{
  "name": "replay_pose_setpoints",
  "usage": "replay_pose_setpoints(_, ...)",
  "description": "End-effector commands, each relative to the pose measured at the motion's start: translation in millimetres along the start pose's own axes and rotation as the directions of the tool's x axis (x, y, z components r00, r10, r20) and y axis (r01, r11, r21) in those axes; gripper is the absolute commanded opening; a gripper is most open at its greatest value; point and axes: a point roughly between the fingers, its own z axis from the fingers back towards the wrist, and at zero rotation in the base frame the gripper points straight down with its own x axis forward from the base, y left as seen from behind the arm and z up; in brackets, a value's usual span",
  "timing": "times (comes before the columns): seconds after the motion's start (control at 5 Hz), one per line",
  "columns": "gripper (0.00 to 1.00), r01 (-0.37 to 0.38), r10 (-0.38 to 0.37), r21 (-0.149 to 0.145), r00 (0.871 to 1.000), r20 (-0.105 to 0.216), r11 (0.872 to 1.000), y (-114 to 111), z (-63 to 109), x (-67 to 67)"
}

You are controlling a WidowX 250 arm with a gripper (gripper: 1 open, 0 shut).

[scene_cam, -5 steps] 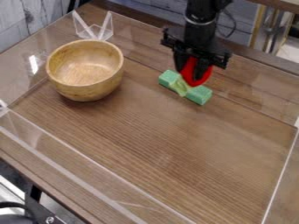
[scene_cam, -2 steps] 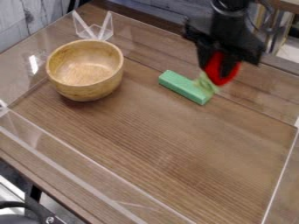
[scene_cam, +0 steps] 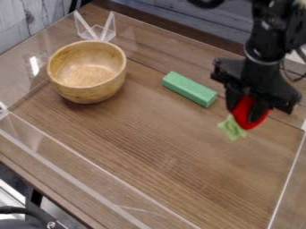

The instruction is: Move the red fruit to the right

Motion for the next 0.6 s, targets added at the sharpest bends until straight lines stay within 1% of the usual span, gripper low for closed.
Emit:
replay_pose_setpoints(0.0, 0.00, 0.073, -0.072, -0.037, 0.997, 0.011, 0.997, -3.2, -3.5, 0.0)
replay_pose_setpoints(0.2, 0.00, 0.100, -0.101, -0.053, 0.995, -0.020, 0.994, 1.5, -15.0, -6.8)
replay_pose_setpoints(0.4, 0.00, 0.137, -0.139, -0.060, 0.990, -0.033, 0.989, 8.2, -24.9, -7.2)
